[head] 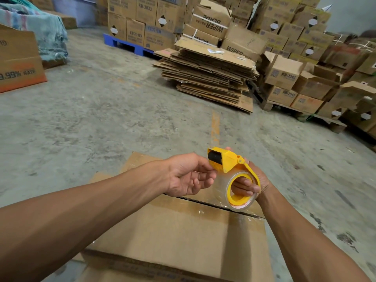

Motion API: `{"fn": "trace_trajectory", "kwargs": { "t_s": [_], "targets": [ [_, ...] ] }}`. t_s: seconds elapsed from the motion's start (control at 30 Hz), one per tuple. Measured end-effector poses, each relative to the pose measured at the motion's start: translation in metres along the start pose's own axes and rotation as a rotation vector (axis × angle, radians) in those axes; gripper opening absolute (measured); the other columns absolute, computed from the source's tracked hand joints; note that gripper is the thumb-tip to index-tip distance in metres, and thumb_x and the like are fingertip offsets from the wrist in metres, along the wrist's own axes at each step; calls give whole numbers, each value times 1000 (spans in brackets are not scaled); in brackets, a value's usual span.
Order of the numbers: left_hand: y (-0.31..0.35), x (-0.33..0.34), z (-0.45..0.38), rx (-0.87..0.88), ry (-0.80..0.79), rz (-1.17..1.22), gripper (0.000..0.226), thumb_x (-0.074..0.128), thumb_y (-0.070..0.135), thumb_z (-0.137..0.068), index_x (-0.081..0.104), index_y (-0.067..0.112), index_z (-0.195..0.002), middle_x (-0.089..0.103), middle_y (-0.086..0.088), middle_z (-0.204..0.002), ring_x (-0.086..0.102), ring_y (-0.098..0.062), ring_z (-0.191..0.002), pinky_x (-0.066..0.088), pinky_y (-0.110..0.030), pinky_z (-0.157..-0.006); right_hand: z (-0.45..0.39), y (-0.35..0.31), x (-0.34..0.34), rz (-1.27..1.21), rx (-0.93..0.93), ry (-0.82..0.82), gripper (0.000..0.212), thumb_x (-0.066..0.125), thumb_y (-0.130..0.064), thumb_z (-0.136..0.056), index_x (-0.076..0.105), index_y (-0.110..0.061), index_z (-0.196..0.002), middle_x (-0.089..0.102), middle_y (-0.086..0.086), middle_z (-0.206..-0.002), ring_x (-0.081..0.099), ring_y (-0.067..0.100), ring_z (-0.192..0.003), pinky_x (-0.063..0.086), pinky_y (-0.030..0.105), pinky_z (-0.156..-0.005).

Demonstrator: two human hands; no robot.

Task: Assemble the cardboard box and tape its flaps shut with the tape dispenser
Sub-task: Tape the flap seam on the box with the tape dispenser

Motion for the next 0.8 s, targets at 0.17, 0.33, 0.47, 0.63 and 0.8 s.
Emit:
{"fn": "trace_trajectory", "kwargs": {
  "t_s": [0.17,0.33,0.47,0.63,0.8],
  "targets": [
    [5,-10,7,-2,34,-42,12,55,9,-89,63,6,-81,61,0,-61,58,-9,-50,29,-12,-33,6,-15,5,11,8,-146,46,37,-30,-105,37,-24,-150,71,15,-80,71,14,-59,54,27,-57],
    [10,-26,11,-8,65,-76,13,54,10,-88,62,7,-79,60,0,-63,57,-10,-52,31,-13,-34,15,-25,-6,107,51,2,46,50,-32,-100,46,-30,-145,68,8,-66,64,8,-46,53,23,-47],
    [7,-39,9,-60,76,-140,13,51,18,-89,60,9,-84,61,-2,-68,60,-14,-60,35,-16,-36,10,-25,1,188,50,121,53,75,-39,-82,60,-34,-133,59,5,-51,52,5,-31,45,18,-37],
    [-8,-46,4,-92,109,-100,17,63,27,-92,55,13,-88,67,-7,-75,65,-16,-61,41,-16,-40,1,-22,11,233,2,227,63,88,-44,-65,68,-35,-123,51,6,-44,44,6,-25,40,17,-33],
    [-9,-50,0,-51,99,-58,13,56,9,-95,61,12,-84,56,1,-59,53,-7,-47,41,-14,-43,-1,-21,15,279,29,255,67,91,-44,-60,68,-35,-123,50,6,-43,42,7,-25,41,18,-32]
  ]
}}
Point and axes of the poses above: each hand's wrist, its own z-axis away from the middle knuckle, its own x-axis out of the palm, y = z × x, the point moved 5 cm from there along -z, towards the middle knuckle
